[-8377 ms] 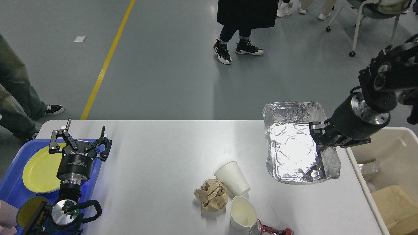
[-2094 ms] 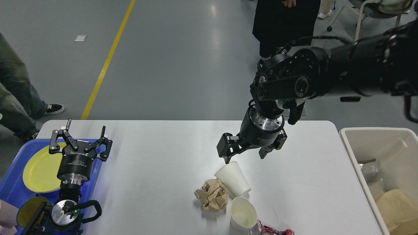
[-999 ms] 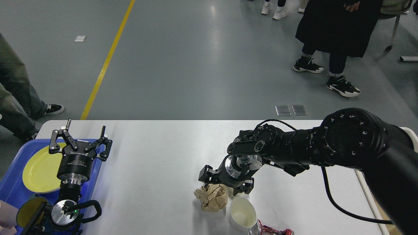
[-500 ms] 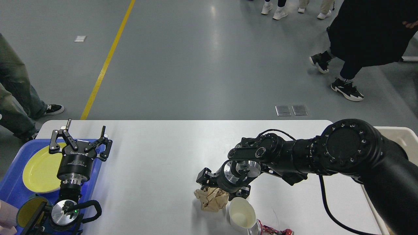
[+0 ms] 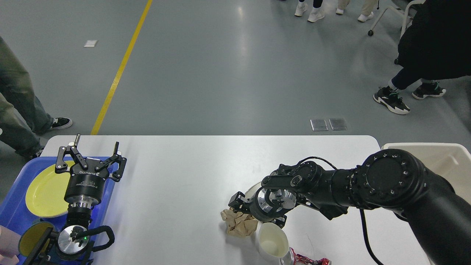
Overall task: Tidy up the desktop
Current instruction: 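Lower the right gripper and grasp the crumpled brown paper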
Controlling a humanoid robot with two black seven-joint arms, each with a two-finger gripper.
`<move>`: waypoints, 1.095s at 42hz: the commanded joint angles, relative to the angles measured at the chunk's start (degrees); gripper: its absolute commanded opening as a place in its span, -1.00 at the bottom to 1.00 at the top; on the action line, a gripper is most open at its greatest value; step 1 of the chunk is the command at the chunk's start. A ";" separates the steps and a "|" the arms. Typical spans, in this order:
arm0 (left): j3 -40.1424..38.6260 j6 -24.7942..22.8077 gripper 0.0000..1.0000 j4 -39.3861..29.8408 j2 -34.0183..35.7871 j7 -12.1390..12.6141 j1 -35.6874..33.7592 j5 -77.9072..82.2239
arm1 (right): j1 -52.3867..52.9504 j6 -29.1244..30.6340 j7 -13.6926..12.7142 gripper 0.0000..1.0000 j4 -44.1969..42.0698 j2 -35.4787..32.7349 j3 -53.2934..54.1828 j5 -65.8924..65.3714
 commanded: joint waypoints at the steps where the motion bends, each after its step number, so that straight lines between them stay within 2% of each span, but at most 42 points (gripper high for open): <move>1: -0.02 0.03 0.93 0.00 0.00 0.00 0.00 -0.02 | -0.25 -1.36 0.08 0.93 0.07 0.00 0.77 0.09; 4: -0.02 0.03 0.93 0.00 0.00 0.00 0.00 -0.02 | -0.25 -1.62 0.08 0.69 0.16 0.00 1.21 0.09; 8: -0.02 -0.06 0.93 0.00 0.08 0.00 0.00 -0.02 | -0.25 -1.62 -0.01 0.22 0.25 0.00 1.30 0.18; 9: -0.02 0.03 0.93 0.00 0.00 0.00 0.00 -0.02 | -0.34 -1.54 -0.01 -0.05 0.25 0.00 1.30 0.27; 15: -0.02 -0.06 0.93 0.00 0.00 0.00 0.00 -0.02 | -0.25 -1.62 -0.01 -0.75 0.42 0.00 1.65 1.06; 16: 0.07 0.03 0.93 0.00 0.08 0.00 0.00 -0.02 | -0.16 -1.54 -0.01 -1.00 0.60 0.00 2.00 1.06; 38: -0.02 0.03 0.93 0.00 0.00 0.09 0.00 -0.02 | 1.42 -0.92 -0.10 -1.00 0.69 0.62 2.35 1.15; 46: -0.02 -0.06 0.93 0.00 0.00 0.09 0.00 -0.02 | 6.42 2.41 -0.10 -1.00 4.28 -0.96 1.74 1.15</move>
